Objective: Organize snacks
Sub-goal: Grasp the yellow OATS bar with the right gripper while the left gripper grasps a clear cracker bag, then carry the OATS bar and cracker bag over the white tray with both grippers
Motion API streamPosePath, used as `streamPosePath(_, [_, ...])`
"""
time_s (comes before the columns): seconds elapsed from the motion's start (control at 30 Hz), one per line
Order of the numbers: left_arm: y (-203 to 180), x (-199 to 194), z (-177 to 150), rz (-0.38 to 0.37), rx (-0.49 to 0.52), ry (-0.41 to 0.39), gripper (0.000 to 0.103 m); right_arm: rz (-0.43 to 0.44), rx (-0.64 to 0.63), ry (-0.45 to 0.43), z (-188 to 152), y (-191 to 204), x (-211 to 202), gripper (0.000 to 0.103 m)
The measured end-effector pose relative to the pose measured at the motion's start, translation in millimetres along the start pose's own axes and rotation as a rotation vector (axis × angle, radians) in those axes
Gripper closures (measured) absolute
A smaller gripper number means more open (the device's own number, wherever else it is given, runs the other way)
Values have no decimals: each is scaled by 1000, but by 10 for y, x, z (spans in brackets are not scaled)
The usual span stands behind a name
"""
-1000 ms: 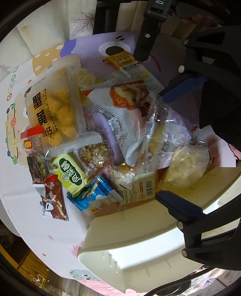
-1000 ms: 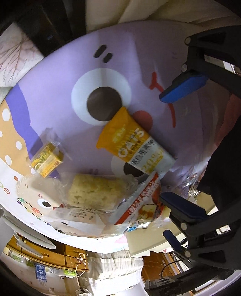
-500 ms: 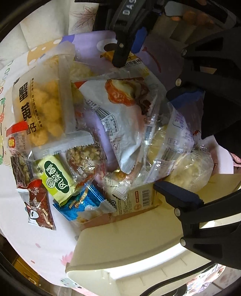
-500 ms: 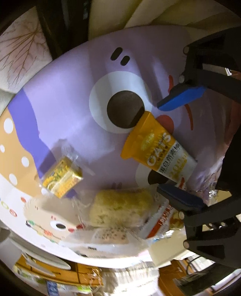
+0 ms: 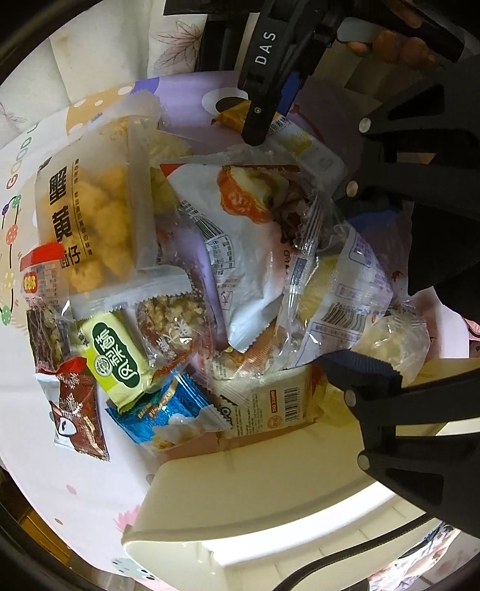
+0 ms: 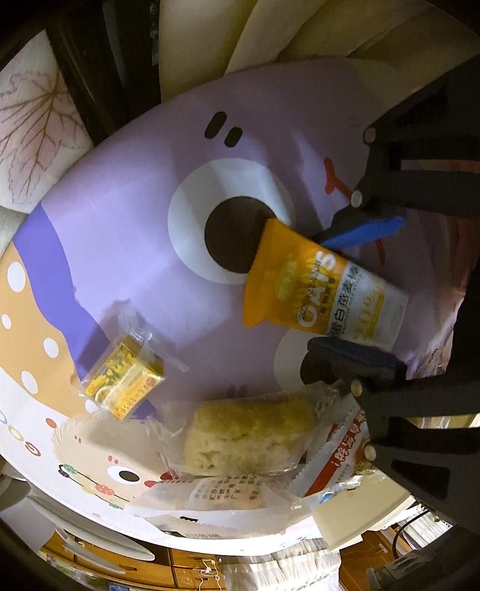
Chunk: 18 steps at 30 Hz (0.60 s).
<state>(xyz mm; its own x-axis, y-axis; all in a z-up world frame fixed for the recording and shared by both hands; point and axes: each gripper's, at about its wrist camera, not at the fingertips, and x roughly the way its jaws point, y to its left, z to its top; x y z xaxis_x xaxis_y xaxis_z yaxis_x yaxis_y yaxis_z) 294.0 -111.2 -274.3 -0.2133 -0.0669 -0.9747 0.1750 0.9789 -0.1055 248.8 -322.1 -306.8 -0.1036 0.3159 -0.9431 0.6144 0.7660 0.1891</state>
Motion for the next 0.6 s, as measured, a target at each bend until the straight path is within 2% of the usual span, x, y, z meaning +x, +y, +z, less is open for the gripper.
streamPosePath(0.07, [12,-17,-61,2,-5,-6,54,15,9,0,-4,-63,-16,62])
streamPosePath(0.37, [115,-228,-163,-18,-15,-61,57,74,12,6,-136,-147,-53,63])
streamPosePath(0.6, [117,-639,-353,-35,7,-170,56,77,-35,-58,-385,-93,-266,63])
